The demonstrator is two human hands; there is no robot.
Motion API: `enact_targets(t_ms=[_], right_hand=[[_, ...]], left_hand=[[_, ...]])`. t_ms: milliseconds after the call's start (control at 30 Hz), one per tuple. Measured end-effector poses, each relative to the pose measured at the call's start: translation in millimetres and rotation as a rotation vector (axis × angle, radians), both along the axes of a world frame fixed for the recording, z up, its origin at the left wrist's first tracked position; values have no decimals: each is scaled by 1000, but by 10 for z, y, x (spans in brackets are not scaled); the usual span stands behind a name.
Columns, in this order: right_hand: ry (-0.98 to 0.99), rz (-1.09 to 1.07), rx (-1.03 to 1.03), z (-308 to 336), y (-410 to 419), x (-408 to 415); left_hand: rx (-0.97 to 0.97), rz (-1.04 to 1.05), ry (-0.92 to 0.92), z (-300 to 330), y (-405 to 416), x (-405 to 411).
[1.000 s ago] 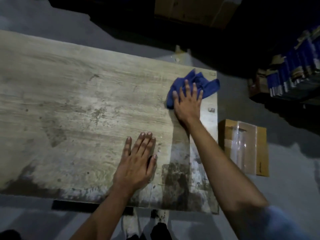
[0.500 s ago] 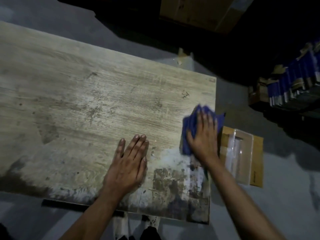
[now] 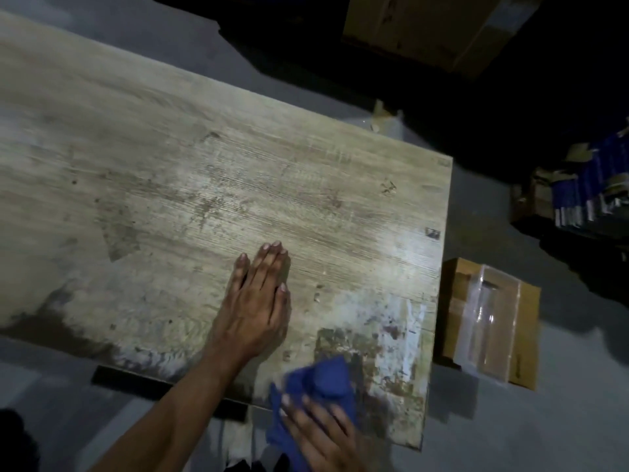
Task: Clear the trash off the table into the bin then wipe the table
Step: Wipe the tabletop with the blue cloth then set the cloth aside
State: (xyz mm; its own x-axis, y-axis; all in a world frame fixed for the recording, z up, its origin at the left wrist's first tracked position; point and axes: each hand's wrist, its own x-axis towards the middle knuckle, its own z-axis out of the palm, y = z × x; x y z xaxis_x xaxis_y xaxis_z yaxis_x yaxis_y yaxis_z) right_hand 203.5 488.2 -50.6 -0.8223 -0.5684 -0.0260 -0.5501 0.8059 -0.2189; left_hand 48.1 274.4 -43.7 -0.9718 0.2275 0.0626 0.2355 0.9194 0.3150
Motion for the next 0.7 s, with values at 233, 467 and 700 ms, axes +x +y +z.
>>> enact_targets(t_ms=[233,467,700], right_hand=[[25,-466,-503,889,923,-1935],[-68,-525,-155,319,320,-3940],[9,-181,27,223,-850,-1963]], left_hand=[[-83,122,-63,-3,-565,-132],[-79,134,-90,25,-531,-125],[-112,139,-33,-25,-565,-168]])
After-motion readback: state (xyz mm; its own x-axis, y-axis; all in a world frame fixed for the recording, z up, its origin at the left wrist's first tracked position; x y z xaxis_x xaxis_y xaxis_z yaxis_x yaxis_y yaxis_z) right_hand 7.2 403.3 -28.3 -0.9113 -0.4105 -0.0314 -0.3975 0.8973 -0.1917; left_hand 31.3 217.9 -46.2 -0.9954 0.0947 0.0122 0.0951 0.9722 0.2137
